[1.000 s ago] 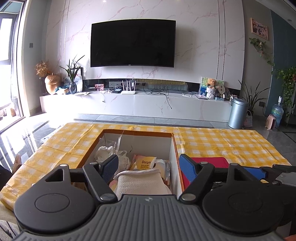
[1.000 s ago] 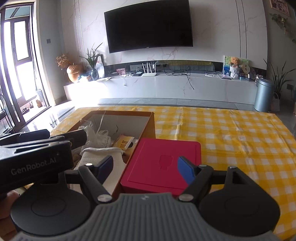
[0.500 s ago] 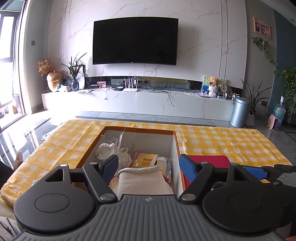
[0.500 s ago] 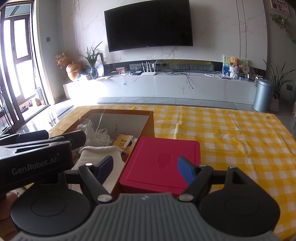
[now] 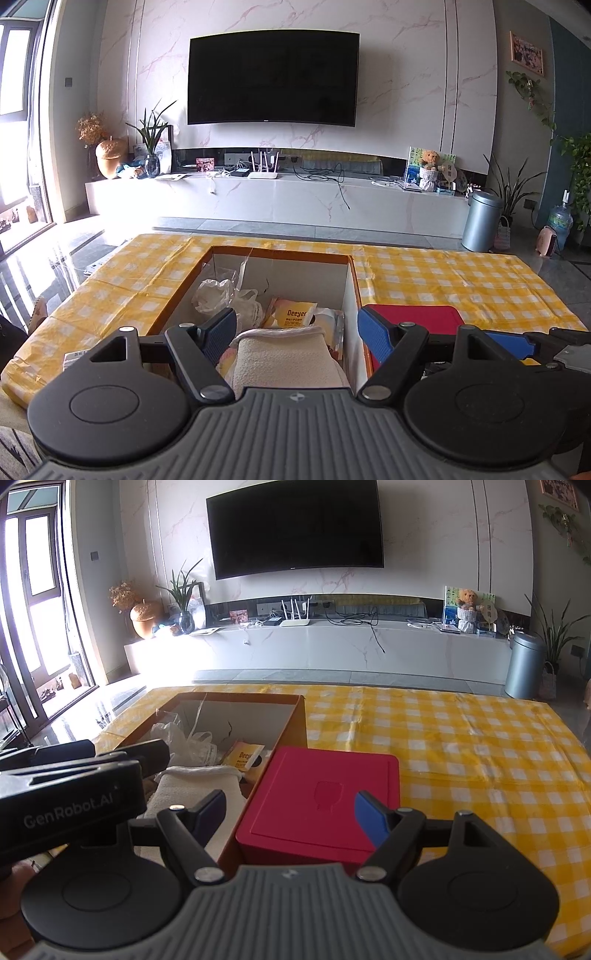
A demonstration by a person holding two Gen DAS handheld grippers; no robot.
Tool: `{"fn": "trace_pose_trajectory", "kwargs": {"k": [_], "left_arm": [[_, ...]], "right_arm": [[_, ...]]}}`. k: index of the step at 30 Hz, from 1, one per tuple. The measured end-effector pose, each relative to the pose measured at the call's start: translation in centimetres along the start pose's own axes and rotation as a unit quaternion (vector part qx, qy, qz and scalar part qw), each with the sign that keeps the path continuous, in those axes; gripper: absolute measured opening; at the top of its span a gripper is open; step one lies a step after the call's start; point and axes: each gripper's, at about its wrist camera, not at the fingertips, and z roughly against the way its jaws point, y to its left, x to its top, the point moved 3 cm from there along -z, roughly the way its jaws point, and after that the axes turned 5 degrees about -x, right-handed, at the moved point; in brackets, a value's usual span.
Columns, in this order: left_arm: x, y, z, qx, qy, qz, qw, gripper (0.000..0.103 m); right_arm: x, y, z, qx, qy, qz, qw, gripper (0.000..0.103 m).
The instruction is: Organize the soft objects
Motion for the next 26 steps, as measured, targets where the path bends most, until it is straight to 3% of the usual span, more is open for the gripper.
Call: {"fn": "trace_pose_trajectory", "kwargs": {"k": [26], "left_arm": [[-0.61,-0.18,-0.36,0.01,0.011,0.009,0.9998,0.088]], "right_arm": [[-0.3,0.2,-0.22,-0.002,0.007,0.001,1.0,0.076]]}}
